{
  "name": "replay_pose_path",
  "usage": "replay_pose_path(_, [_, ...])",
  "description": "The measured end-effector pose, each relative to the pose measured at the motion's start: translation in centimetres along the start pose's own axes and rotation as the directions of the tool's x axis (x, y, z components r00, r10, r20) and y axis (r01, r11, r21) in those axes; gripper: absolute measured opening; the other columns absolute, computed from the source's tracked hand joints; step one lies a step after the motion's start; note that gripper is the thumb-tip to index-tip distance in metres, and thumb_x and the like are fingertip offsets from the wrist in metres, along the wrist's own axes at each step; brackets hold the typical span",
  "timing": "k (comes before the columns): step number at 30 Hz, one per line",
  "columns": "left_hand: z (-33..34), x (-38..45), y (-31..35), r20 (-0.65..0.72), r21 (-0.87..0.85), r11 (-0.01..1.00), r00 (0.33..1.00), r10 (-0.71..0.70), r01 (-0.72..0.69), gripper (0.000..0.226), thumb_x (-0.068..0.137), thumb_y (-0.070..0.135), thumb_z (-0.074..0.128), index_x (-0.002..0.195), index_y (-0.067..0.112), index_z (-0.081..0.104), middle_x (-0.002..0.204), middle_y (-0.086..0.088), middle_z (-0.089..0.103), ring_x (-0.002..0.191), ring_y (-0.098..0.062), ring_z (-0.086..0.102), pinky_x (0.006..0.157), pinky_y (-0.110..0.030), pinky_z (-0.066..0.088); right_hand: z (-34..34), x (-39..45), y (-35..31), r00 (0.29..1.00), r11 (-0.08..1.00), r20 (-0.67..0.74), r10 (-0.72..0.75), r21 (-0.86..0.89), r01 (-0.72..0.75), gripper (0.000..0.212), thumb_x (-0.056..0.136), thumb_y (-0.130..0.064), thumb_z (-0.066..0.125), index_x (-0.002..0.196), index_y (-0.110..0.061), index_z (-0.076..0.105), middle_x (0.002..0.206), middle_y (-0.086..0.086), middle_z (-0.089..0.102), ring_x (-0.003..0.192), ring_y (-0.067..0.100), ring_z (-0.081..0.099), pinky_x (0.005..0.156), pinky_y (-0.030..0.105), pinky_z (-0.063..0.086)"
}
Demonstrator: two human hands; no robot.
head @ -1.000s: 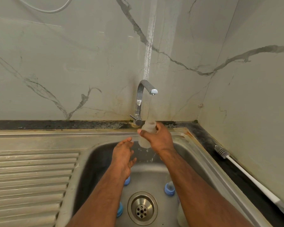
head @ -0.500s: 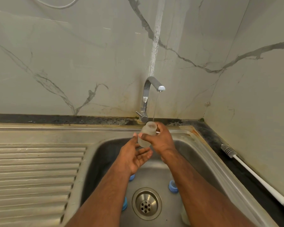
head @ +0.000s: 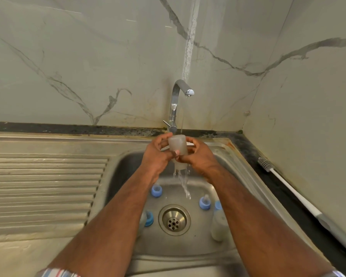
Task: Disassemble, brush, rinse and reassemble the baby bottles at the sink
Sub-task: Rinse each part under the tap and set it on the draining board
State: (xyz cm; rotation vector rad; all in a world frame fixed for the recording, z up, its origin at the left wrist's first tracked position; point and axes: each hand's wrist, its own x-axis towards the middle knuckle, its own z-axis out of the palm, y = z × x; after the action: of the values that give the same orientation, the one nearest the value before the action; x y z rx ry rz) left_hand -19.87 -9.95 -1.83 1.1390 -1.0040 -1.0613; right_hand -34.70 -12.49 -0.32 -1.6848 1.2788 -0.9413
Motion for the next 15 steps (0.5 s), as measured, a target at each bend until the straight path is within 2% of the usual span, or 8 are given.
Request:
replay_pose_path(3, [-0.9,-0.6,0.7,0.017,0.034,0.998,0.998,0.055,-0.056,0.061,0.081,-0.008,0.077,0.13,0.025,0.061,0.126,0.001,0.068,0.109,-0.012,0.067,0.076,-0.025,0.059,0.2,-0.2,-1.0,0.998,0.996,-0.004,-0.056,-0.074,0.055,0.08,0.069,-0.013,0.089,0.138,-0.017,0.05,0.124,0.001,0.063,0.108,0.016,0.062,0.09,0.033,0.055])
replay_pose_path(4, [-1.1,-0.7,0.9,0.016,0.045,0.997,0.998,0.063,-0.064,0.061,0.082,-0.007,0.077,0.13,0.025,0.06,0.126,0.002,0.068,0.107,-0.008,0.067,0.076,-0.024,0.059,0.3,-0.2,-1.2,0.998,0.993,-0.006,-0.068,-0.094,0.068,0.08,0.068,-0.014,0.089,0.137,-0.018,0.05,0.125,0.001,0.063,0.109,0.016,0.062,0.092,0.036,0.055])
replay_pose_path(9, [-2.5,-1.4,1.4,-0.027,0.093,0.991,0.994,0.103,-0.1,0.063,0.08,-0.005,0.08,0.134,0.02,0.058,0.129,0.0,0.067,0.121,-0.017,0.064,0.095,-0.039,0.058,1.3,-0.8,-2.4,0.992,0.979,-0.001,-0.124,-0.163,0.122,0.078,0.068,-0.021,0.09,0.135,-0.023,0.051,0.125,-0.003,0.062,0.109,0.015,0.061,0.091,0.037,0.054])
replay_pose_path(12, [-4.1,-2.2,2.0,-0.042,0.134,0.983,0.99,0.133,-0.126,0.061,0.08,-0.007,0.079,0.131,0.022,0.061,0.125,-0.001,0.068,0.121,-0.017,0.063,0.097,-0.041,0.058,2.4,-1.3,-3.5,0.986,0.96,0.025,-0.166,-0.226,0.167,0.072,0.069,-0.026,0.09,0.133,-0.021,0.056,0.119,-0.004,0.063,0.107,0.015,0.06,0.086,0.032,0.05])
replay_pose_path(15, [-6.2,-2.9,2.8,-0.059,0.197,0.969,0.984,0.166,-0.151,0.057,0.08,-0.004,0.08,0.124,0.029,0.065,0.12,-0.002,0.07,0.114,-0.02,0.067,0.097,-0.044,0.058,4.2,-1.5,-5.0,0.975,0.937,0.061,-0.216,-0.267,0.224,0.057,0.072,-0.026,0.087,0.124,-0.021,0.064,0.106,-0.005,0.067,0.1,0.015,0.062,0.077,0.026,0.047])
